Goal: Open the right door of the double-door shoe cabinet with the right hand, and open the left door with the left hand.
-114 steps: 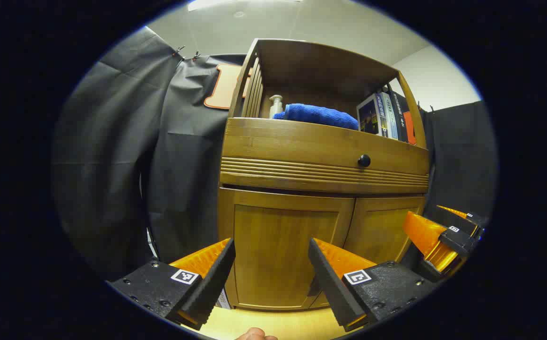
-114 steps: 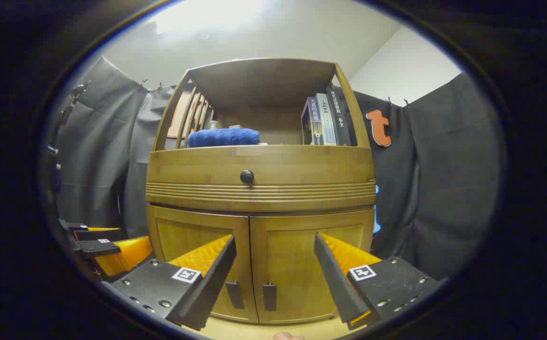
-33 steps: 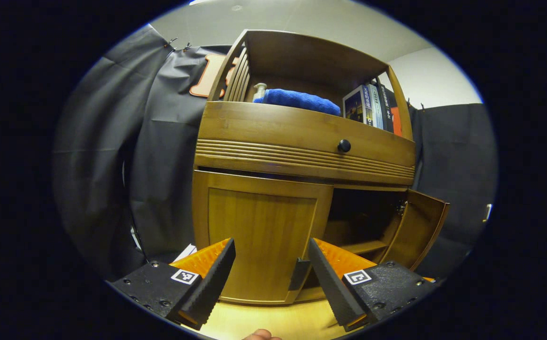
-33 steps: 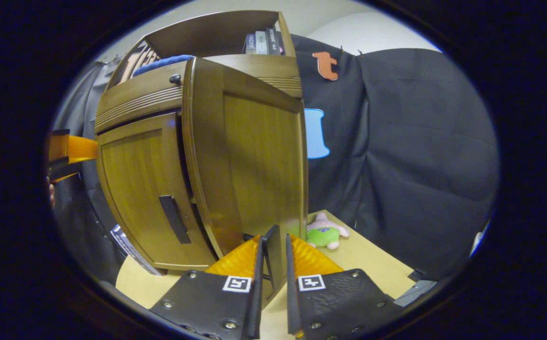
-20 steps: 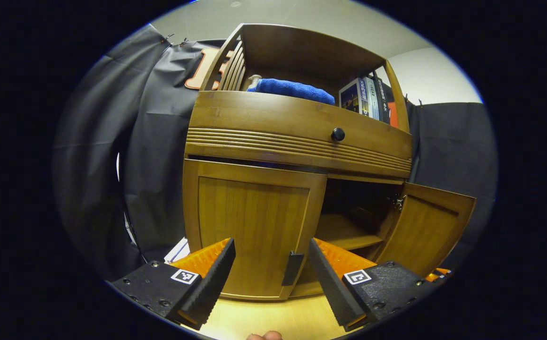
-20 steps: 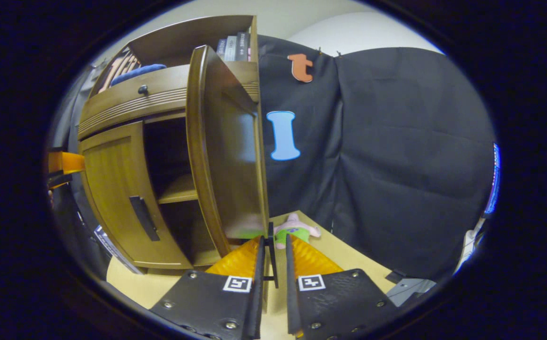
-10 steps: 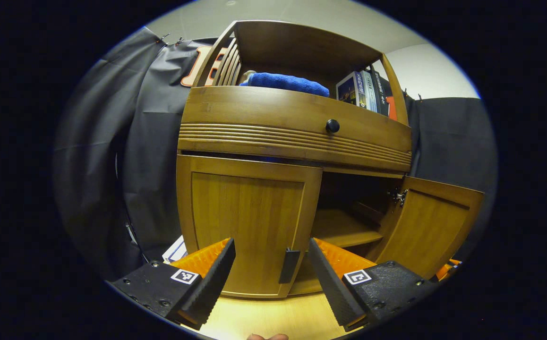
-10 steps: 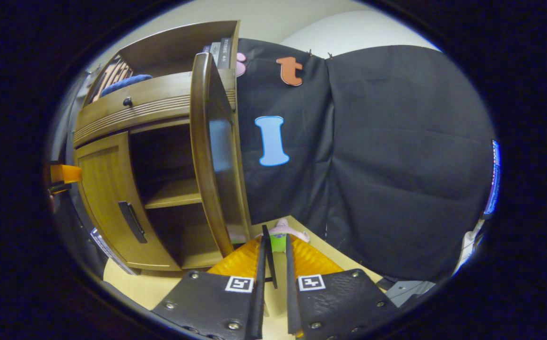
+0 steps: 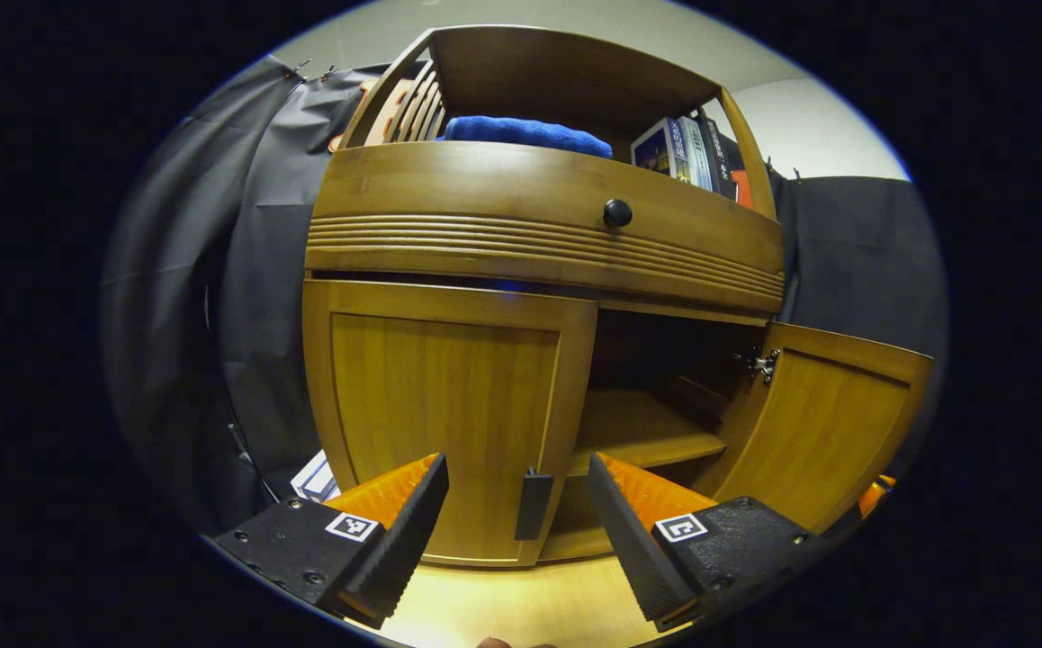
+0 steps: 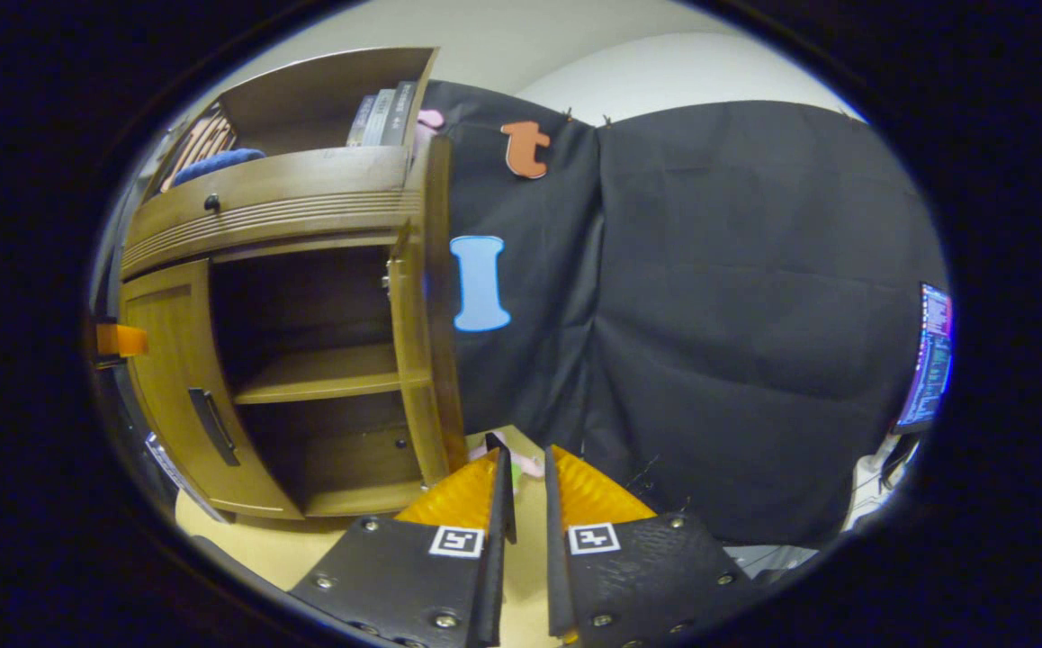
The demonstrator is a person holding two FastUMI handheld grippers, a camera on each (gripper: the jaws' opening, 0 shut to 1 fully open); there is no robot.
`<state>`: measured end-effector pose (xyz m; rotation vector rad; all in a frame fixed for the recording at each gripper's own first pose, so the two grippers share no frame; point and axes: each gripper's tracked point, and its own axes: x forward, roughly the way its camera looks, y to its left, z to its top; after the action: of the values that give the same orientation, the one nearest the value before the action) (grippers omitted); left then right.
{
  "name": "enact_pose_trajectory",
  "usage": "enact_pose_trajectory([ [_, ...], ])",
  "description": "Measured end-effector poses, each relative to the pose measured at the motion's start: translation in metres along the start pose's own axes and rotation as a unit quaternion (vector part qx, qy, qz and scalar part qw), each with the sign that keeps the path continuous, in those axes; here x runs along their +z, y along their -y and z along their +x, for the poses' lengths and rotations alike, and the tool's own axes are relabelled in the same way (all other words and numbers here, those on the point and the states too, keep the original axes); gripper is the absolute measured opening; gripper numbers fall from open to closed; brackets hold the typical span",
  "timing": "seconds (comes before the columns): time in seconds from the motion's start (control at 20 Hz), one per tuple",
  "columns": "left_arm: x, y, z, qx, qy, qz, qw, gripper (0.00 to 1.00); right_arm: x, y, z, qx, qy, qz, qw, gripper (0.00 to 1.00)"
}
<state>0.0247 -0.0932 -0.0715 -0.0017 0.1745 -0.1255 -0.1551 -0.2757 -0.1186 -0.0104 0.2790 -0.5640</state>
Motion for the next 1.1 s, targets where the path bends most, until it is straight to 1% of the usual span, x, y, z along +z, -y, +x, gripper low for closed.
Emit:
enact_pose_trajectory([
  [0.25,-0.021,0.008,0.019,0.0,-0.02,0.005,1.0,0.96,0.037,0.014,-0.015,-0.008,0.031,0.014,0.999,0.2],
  [0.4,-0.031,0.01,0.037,0.005,-0.025,0.011,1.0,0.96,0.066,0.012,-0.028,0.002,0.055,0.02,0.998,0.2],
  [0.45,-0.036,0.01,0.043,0.008,-0.027,0.015,0.999,0.95,0.075,0.012,-0.032,0.006,0.063,0.023,0.998,0.2],
  [0.5,-0.041,0.009,0.05,0.011,-0.031,0.019,0.999,0.92,0.083,0.011,-0.037,0.01,0.07,0.026,0.997,0.2],
  [0.55,-0.045,0.008,0.058,0.012,-0.034,0.022,0.999,0.93,0.092,0.011,-0.041,0.013,0.078,0.029,0.996,0.2],
  [0.6,-0.051,0.007,0.063,0.014,-0.037,0.024,0.999,0.88,0.099,0.01,-0.046,0.017,0.084,0.03,0.996,0.2],
  [0.85,-0.077,0.008,0.092,0.016,-0.053,0.03,0.998,0.82,0.117,0.015,-0.059,0.025,0.101,0.021,0.994,0.2],
  [0.9,-0.081,0.007,0.097,0.018,-0.057,0.032,0.998,0.75,0.118,0.013,-0.061,0.028,0.101,0.018,0.994,0.2],
  [0.95,-0.085,0.008,0.103,0.019,-0.059,0.033,0.998,0.77,0.118,0.013,-0.06,0.03,0.101,0.015,0.994,0.2],
  [1.05,-0.093,0.007,0.111,0.021,-0.063,0.037,0.997,0.72,0.118,0.012,-0.06,0.033,0.102,0.007,0.994,0.2],
  [1.1,-0.094,0.007,0.114,0.023,-0.062,0.039,0.997,0.6,0.118,0.011,-0.06,0.034,0.103,0.003,0.994,0.2],
])
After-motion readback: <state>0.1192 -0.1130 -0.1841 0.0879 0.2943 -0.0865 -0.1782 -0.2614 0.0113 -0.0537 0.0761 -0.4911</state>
